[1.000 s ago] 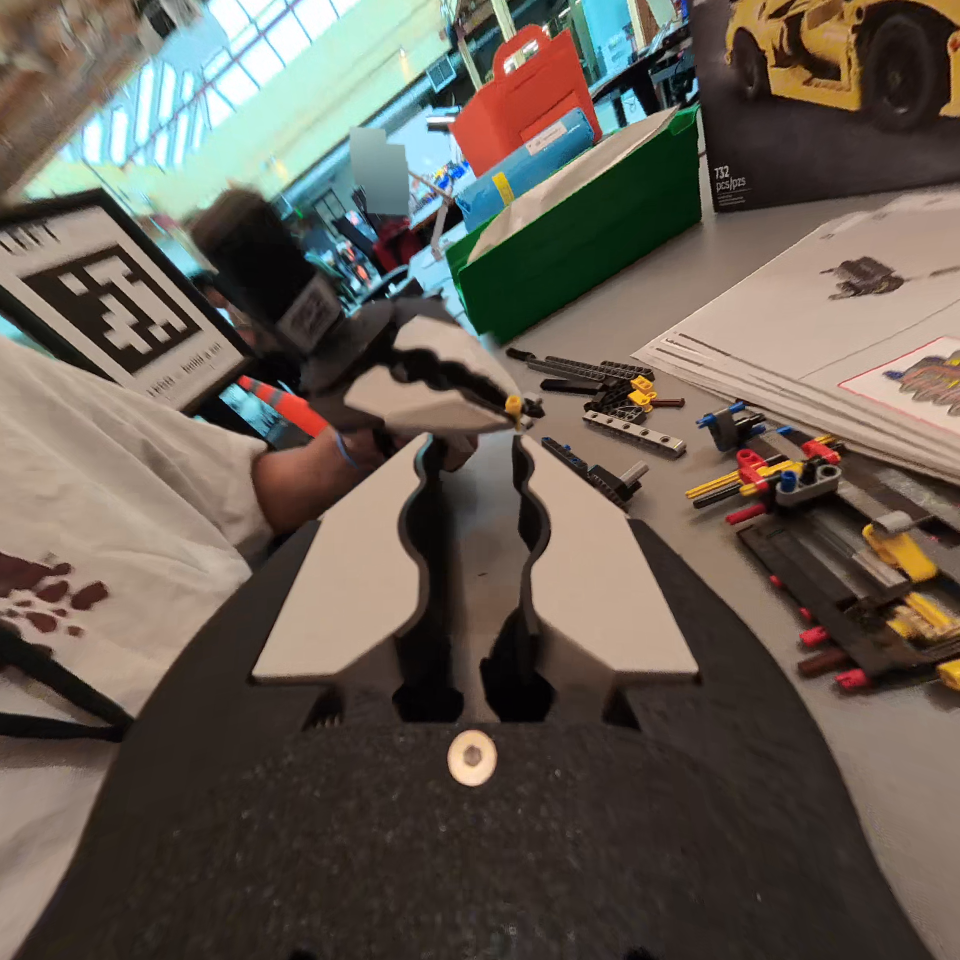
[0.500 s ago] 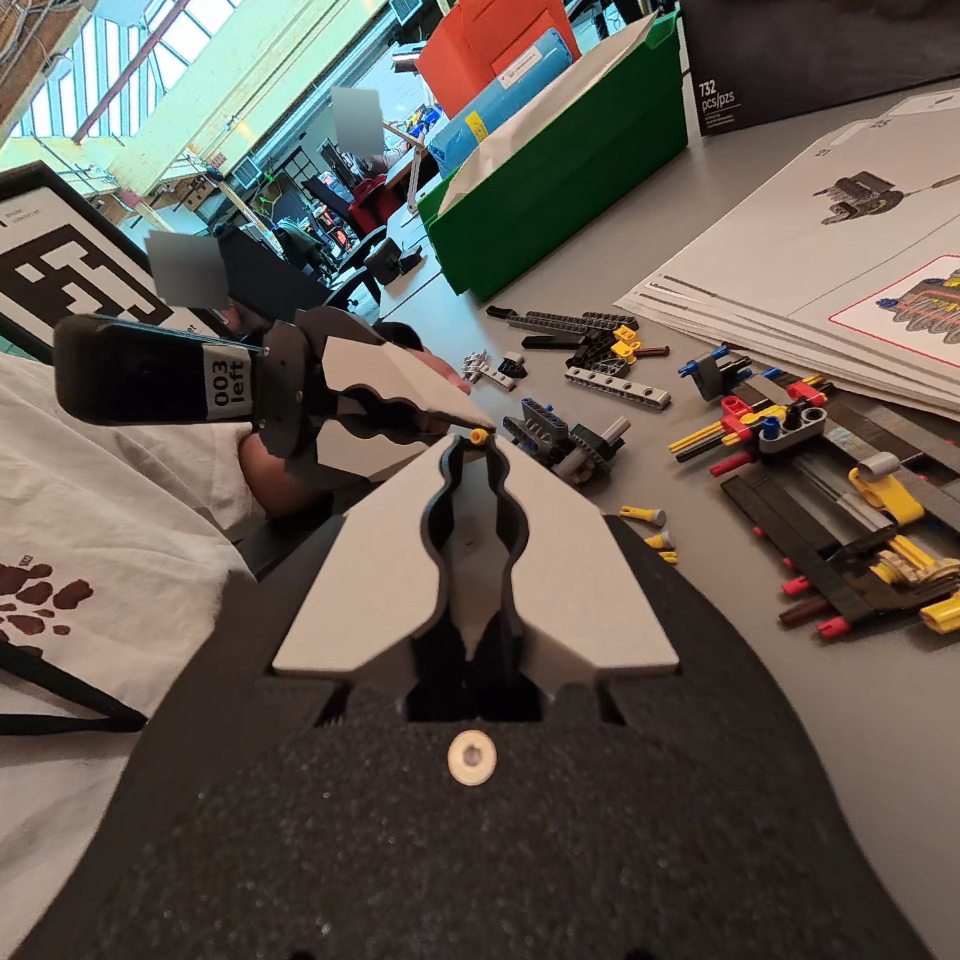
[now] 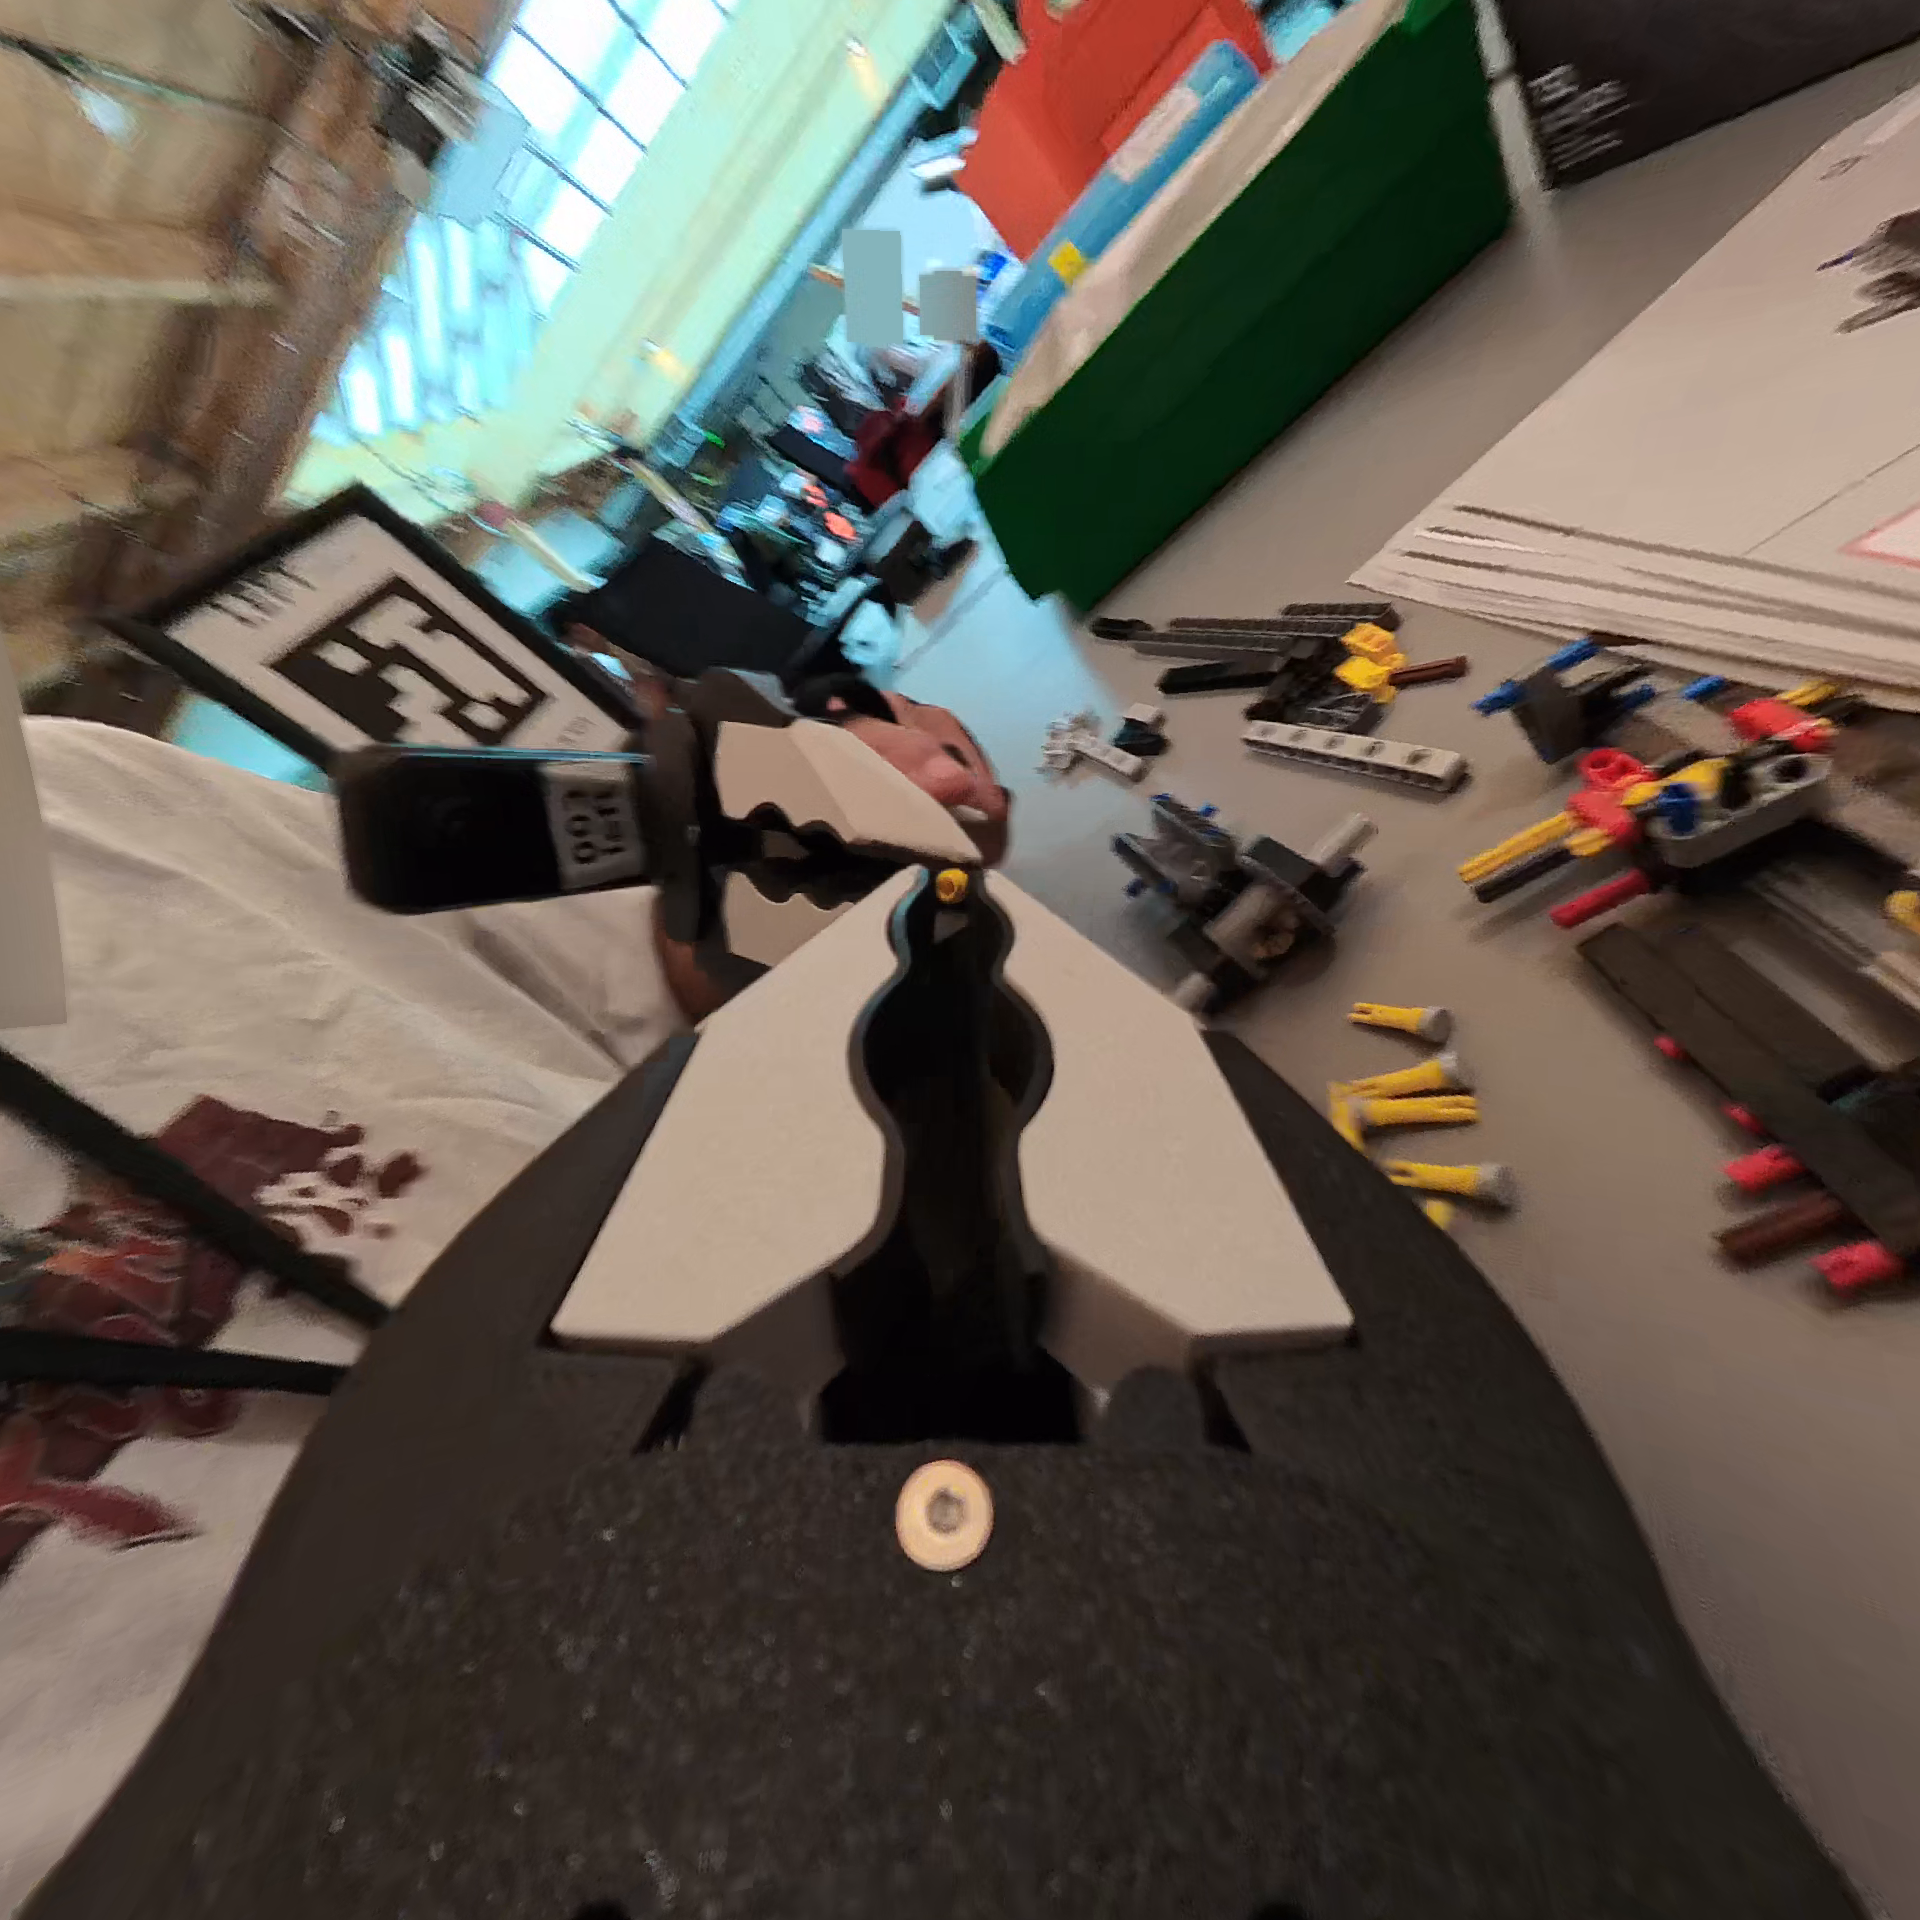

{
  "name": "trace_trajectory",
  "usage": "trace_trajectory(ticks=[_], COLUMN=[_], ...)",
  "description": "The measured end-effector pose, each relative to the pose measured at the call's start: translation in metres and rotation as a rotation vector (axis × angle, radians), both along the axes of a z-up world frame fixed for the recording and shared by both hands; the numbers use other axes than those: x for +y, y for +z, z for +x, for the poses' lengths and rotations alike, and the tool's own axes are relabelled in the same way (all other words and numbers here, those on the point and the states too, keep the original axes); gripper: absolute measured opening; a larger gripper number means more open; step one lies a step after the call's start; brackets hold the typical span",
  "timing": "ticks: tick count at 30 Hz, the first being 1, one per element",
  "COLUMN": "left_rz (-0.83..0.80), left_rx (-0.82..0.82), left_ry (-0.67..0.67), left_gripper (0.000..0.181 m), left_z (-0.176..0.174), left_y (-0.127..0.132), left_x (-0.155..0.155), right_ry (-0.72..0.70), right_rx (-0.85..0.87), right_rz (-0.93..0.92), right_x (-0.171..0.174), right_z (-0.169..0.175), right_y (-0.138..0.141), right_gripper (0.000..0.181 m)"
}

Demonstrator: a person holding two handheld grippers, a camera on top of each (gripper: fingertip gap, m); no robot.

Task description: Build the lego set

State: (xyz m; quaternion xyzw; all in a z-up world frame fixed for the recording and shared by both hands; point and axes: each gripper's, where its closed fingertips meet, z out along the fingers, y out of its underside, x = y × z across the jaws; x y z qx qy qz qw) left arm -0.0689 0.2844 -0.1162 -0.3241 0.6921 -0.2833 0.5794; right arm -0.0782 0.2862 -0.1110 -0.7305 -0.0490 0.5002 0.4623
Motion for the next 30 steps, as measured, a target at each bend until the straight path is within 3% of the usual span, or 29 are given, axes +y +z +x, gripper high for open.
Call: trace_trajectory(ticks=[4, 7, 13, 30], left_rz=[-0.163, -0.189, -0.228, -0.161], left_rx=[-0.070, -0.094, -0.122, -0.128], left_ry=[-0.153, -0.208, -0.247, -0.268], left_gripper=[0.018, 0.015, 0.005, 0.004], left_z=[-0.011, -0.015, -0.018, -0.022], left_y=[0.023, 0.028, 0.036, 0.034], left_x=[-0.018, -0.027, -0.031, -0.035], right_ry=[0.191, 0.240, 0.311, 0.324], right_rx=[0.315, 0.401, 0.430, 0.373], right_rz=[-0.022, -0.024, -0.053, -0.028], right_x=[-0.019, -0.024, -0.030, -0.032], right_z=[-0.007, -0.010, -0.021, -0.024], right_y=[0.028, 0.035, 0.036, 0.031], right_gripper=[0.005, 0.005, 0.005, 0.009])
